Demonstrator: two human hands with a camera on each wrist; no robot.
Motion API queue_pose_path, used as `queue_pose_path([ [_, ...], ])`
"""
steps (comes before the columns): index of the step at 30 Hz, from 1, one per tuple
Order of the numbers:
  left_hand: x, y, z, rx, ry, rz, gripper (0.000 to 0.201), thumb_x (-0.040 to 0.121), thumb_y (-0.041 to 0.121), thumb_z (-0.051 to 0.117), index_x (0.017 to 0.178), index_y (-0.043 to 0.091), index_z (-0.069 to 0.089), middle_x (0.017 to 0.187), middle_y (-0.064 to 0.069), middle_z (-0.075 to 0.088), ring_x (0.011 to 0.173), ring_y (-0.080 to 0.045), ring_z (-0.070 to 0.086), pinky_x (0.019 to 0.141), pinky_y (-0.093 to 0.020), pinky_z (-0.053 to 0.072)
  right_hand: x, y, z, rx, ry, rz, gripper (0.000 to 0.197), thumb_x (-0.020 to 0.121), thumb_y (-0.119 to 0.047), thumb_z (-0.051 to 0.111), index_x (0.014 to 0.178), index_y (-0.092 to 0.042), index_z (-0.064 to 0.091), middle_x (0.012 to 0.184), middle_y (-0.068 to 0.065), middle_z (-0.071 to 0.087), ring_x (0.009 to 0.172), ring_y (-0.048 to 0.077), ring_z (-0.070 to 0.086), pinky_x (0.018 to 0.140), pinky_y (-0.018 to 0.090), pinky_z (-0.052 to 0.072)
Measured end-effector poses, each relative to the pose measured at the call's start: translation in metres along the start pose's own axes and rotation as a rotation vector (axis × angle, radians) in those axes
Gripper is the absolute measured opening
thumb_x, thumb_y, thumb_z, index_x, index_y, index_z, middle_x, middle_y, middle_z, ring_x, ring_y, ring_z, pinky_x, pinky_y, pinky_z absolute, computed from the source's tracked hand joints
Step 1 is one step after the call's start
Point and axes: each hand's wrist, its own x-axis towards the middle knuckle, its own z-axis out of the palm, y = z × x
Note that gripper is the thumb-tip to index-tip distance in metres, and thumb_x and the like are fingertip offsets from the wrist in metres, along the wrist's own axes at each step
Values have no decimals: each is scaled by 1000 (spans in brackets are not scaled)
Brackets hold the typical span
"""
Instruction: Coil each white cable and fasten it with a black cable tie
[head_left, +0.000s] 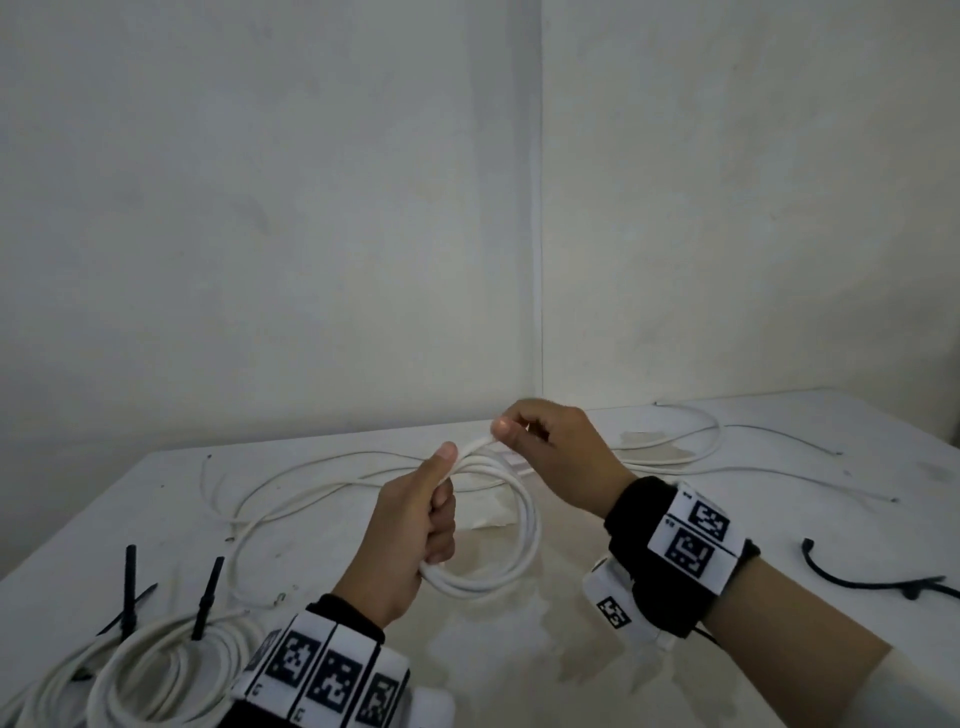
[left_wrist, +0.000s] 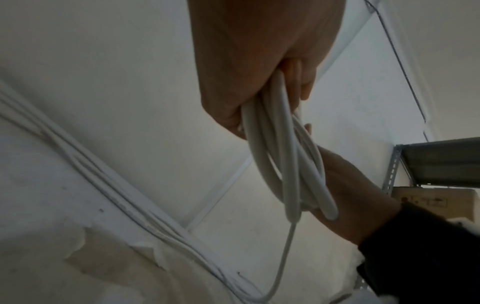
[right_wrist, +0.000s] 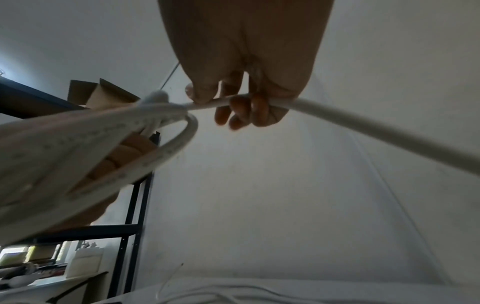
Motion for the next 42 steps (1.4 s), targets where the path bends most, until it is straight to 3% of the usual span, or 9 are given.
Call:
queue_pose_path([
  [3, 3, 2, 2, -118, 66, 8, 47, 93, 36, 46, 54, 16, 29, 40, 6, 20, 32, -8, 15, 38, -19, 17, -7, -1, 7, 38, -55, 57, 39, 96, -26, 42, 65, -9, 57, 56, -2, 51, 49, 1, 46, 54, 15, 35],
  [7, 8, 6, 5, -235, 171, 39, 48, 93, 38, 45, 53, 18, 27, 38, 7, 20, 32, -8, 15, 36, -17, 17, -18, -12, 13, 321, -115, 206, 45, 100, -32, 26, 85, -10, 62, 58, 3, 58, 43, 0, 47, 49, 11, 38],
  [13, 9, 3, 7, -276, 266, 97, 50, 95, 40, 43, 54, 20, 23, 39, 9, 19, 33, -7, 15, 34, -18, 18, -21, -17, 25, 283, -49, 195, 34, 97, -36, 36, 94, -12, 60, 60, -6, 56, 48, 0, 43, 52, 12, 34],
  [21, 9, 4, -9, 46, 19, 104, 49, 94, 47, 32, 62, 11, 39, 46, 1, 37, 41, -13, 46, 56, -29, 40, -15, -11, 18, 8, 5, 109, 27, 96, -37, 37, 88, -17, 53, 59, -9, 47, 58, 11, 45, 62, 28, 37],
  [26, 9, 0, -14, 282, 76, 260, 46, 96, 41, 29, 63, 10, 40, 49, 1, 40, 40, -6, 46, 46, -14, 40, -14, -15, 19, -29, -5, 94, 25, 96, -37, 36, 92, -18, 52, 61, -7, 47, 63, 17, 47, 63, 29, 38],
  [31, 11, 8, -23, 317, 7, 146, 53, 96, 44, 28, 70, 8, 56, 60, -3, 57, 69, -21, 63, 73, -31, 50, -15, -15, 14, -149, -110, 68, 29, 96, -38, 36, 89, -14, 50, 64, 0, 48, 62, 17, 46, 60, 27, 37],
  [35, 13, 21, -16, 391, -86, 51, 52, 92, 50, 37, 66, 9, 53, 47, 3, 46, 44, -14, 47, 51, -25, 44, -13, -19, 14, -268, -263, 28, 37, 96, -41, 35, 87, -8, 50, 77, 13, 57, 73, 28, 52, 67, 35, 40],
  [38, 10, 17, -6, 345, 9, 106, 47, 92, 43, 47, 58, 13, 38, 40, 10, 30, 35, -7, 28, 39, -19, 30, -10, -21, 11, -176, -233, 17, 35, 95, -39, 41, 82, -8, 51, 74, 12, 56, 71, 27, 52, 65, 34, 39],
  [42, 7, 7, 5, 67, 148, 110, 44, 93, 37, 48, 58, 13, 36, 39, 10, 27, 34, -6, 23, 35, -17, 25, -13, -21, 15, -9, -74, 73, 27, 93, -41, 45, 71, -29, 55, 60, -6, 54, 62, 14, 51, 68, 34, 44],
])
